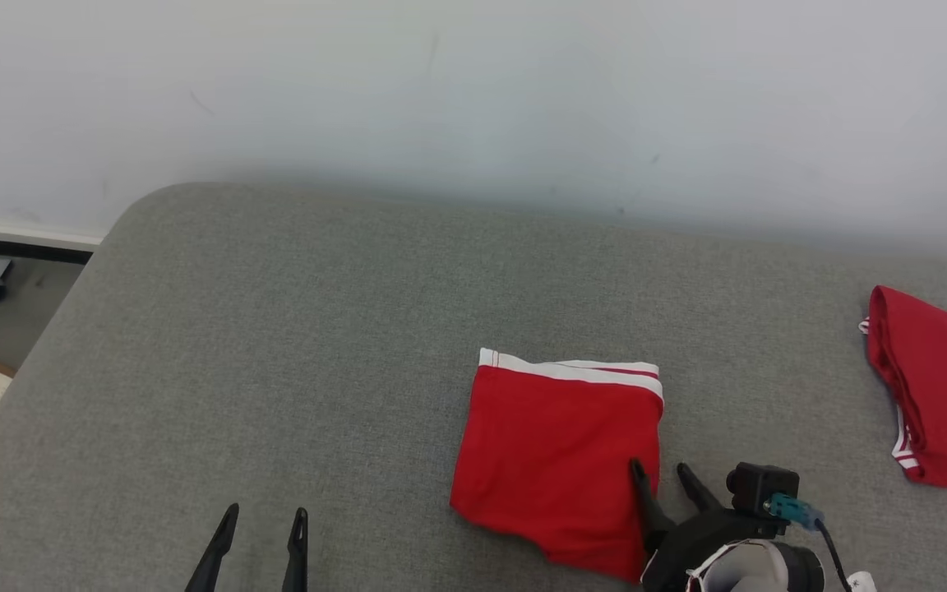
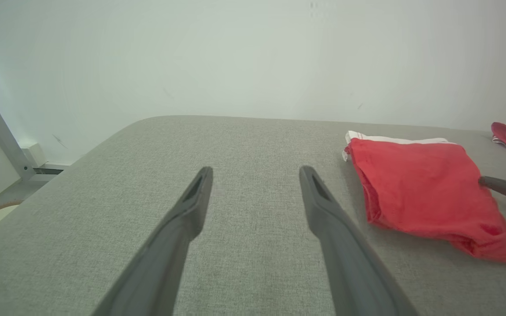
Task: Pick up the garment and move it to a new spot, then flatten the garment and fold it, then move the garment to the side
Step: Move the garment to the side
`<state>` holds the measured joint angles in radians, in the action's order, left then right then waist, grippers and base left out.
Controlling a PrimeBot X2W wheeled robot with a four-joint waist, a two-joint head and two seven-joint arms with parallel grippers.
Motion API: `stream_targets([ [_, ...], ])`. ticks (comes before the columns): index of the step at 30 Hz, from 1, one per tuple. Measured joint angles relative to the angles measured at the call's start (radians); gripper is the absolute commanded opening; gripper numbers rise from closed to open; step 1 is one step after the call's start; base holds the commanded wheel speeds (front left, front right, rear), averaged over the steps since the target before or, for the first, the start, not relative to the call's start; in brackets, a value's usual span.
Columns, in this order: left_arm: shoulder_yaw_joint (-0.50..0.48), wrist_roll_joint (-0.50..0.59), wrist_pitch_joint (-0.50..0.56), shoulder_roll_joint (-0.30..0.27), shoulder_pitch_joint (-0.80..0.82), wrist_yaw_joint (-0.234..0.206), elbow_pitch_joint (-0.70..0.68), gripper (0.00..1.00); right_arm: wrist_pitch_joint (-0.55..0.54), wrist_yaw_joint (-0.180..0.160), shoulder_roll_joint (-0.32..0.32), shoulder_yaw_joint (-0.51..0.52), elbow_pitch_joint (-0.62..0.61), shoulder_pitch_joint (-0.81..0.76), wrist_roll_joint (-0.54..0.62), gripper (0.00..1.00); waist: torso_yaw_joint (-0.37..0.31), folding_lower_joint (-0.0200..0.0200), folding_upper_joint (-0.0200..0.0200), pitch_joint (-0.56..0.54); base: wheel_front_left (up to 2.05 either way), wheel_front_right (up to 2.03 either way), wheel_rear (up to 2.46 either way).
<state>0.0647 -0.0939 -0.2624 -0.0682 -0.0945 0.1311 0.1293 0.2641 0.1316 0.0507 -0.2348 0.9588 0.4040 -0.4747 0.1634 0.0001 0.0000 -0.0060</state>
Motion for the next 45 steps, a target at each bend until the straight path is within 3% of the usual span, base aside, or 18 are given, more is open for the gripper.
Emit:
stream_targets([
  [5,0.016,-0.004,0.000,0.000,0.022,0.000,0.006,1.00,-0.018,0.000,0.001,-0.096,0.140,0.078,-0.105,1.00,0.023,0.0000,0.0000,0.027,0.00,0.00,0.00],
  [10,0.029,-0.005,0.000,0.002,0.051,0.000,0.013,1.00,-0.040,0.000,0.002,-0.165,0.152,0.108,-0.195,1.00,0.036,0.0000,0.0000,0.048,0.00,0.00,0.00],
  [11,0.030,-0.006,0.000,0.002,0.056,0.000,0.015,1.00,-0.053,0.000,0.003,-0.185,0.149,0.108,-0.223,0.50,0.040,0.0000,0.0000,0.052,0.00,0.00,0.00],
  [12,0.032,-0.006,0.000,0.002,0.059,0.000,0.016,1.00,-0.063,0.000,0.004,-0.207,0.148,0.109,-0.240,0.13,0.043,0.0000,0.0000,0.056,0.00,0.00,0.00],
  [13,0.033,-0.006,0.000,0.002,0.059,0.000,0.018,1.00,-0.063,0.000,0.008,-0.225,0.149,0.112,-0.251,0.00,0.047,-0.0002,0.0000,0.058,0.00,0.00,0.00],
  [23,0.022,-0.014,0.000,0.004,0.063,0.000,0.025,1.00,-0.008,0.001,0.026,-0.321,0.219,0.177,-0.216,0.00,0.018,-0.0001,0.0000,0.060,0.00,0.00,0.00],
  [28,0.022,-0.019,0.000,0.004,0.065,0.000,0.023,1.00,-0.004,0.000,0.113,-0.387,0.183,0.223,-0.168,0.00,-0.023,-0.0001,0.0000,0.063,0.00,0.00,0.00],
  [35,0.017,-0.029,0.000,0.007,0.080,0.000,0.013,1.00,-0.028,0.000,0.230,-0.556,0.138,0.331,-0.077,0.00,-0.099,0.0000,0.0001,0.080,0.00,0.00,0.00],
  [45,0.030,-0.028,0.000,0.012,0.134,0.000,0.011,1.00,-0.085,0.000,0.406,-0.695,0.088,0.538,-0.076,0.00,-0.206,0.0000,0.0001,0.140,0.00,0.00,0.00],
])
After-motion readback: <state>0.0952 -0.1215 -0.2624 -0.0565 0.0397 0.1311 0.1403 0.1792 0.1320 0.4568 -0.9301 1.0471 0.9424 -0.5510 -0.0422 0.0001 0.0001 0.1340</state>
